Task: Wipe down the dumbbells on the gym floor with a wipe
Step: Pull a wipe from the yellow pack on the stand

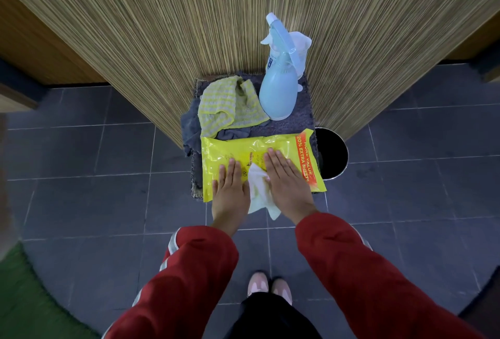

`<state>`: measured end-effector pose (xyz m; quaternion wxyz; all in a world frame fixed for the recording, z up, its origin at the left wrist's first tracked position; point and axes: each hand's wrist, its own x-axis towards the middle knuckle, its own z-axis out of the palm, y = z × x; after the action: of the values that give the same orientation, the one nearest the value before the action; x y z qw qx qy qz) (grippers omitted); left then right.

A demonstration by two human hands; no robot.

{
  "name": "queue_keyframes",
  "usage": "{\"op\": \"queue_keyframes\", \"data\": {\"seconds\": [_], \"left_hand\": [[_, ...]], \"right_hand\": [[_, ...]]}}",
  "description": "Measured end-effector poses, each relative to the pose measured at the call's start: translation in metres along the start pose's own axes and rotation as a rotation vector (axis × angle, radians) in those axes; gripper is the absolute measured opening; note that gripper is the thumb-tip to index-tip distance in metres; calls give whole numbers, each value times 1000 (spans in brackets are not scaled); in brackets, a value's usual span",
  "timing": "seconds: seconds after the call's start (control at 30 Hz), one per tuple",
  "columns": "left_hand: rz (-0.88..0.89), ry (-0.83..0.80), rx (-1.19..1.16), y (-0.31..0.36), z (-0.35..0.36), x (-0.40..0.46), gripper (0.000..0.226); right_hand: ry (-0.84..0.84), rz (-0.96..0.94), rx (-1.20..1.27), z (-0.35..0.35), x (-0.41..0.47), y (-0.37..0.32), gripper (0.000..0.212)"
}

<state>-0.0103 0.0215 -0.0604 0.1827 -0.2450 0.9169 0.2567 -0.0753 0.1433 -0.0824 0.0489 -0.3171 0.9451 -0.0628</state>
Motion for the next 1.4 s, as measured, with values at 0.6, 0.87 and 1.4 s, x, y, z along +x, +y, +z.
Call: {"op": "queue_keyframes", "data": {"seconds": [0.6, 0.87, 1.4], "left_hand": [[218, 3, 245, -5, 11, 5, 88], [213, 54, 196, -2, 9, 3, 88], [177, -17, 312, 1, 1, 7, 63]], "right_hand": [[77, 164, -47, 15, -7, -9, 55], [87, 162, -39, 15, -6, -9, 55], [-136, 140, -20, 3, -15, -6, 55]]}}
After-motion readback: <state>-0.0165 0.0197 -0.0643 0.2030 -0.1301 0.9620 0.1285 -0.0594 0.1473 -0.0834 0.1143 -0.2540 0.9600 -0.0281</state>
